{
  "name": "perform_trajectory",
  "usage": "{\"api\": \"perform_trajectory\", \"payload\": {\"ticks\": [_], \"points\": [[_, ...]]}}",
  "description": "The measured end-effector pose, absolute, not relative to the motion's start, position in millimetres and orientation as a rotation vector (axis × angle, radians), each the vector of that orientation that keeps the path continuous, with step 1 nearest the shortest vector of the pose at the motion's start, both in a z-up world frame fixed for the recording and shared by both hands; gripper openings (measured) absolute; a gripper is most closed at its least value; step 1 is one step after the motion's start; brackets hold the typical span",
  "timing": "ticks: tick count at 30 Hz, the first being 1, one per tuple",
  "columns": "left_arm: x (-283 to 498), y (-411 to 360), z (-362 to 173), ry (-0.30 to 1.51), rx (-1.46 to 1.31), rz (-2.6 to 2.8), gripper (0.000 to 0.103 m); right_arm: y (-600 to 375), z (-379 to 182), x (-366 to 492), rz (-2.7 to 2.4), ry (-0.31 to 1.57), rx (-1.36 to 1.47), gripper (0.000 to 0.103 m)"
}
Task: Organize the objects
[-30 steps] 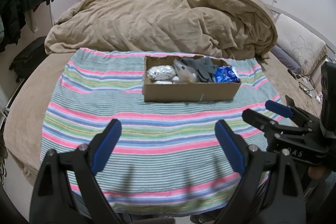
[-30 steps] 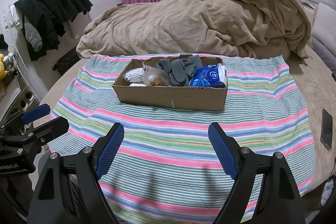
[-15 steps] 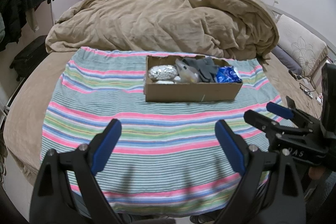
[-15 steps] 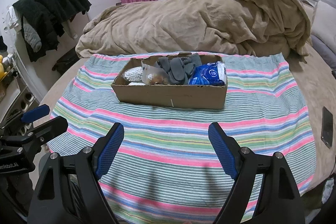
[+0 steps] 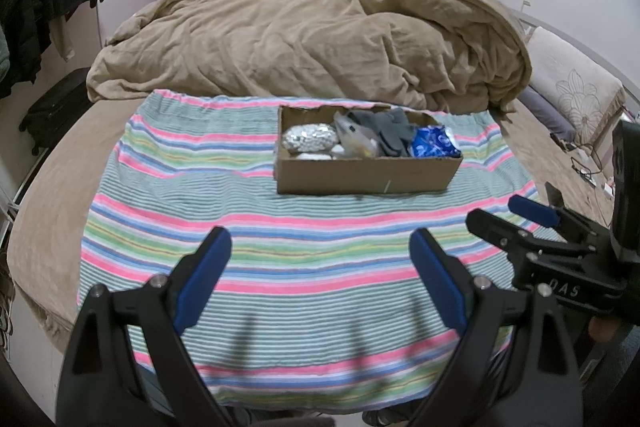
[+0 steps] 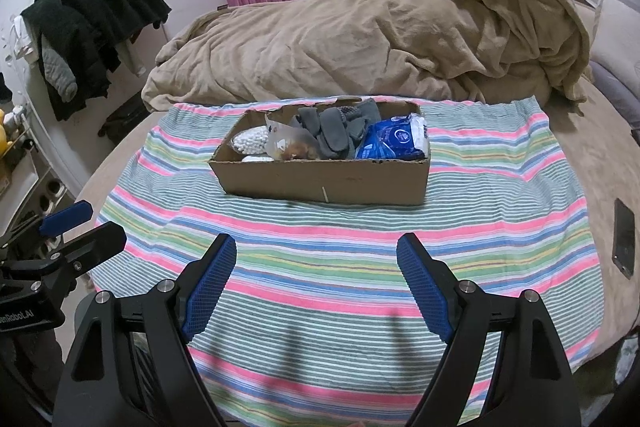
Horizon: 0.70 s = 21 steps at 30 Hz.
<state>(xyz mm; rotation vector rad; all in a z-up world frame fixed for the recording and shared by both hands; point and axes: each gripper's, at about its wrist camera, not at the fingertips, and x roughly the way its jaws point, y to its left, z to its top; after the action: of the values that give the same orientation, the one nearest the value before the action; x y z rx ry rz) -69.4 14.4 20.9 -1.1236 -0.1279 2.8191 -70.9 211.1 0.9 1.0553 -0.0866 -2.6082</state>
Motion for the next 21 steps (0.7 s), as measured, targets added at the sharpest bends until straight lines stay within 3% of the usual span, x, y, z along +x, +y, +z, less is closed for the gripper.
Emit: {"api": "perform_trajectory", "payload": {"ticks": [21], "points": [[-73.0, 15.2, 18.4, -0.132, -1.135, 2.813, 0.092, 212.8, -0.3, -71.7, -2.606, -0.092, 1.064, 0.085]]}}
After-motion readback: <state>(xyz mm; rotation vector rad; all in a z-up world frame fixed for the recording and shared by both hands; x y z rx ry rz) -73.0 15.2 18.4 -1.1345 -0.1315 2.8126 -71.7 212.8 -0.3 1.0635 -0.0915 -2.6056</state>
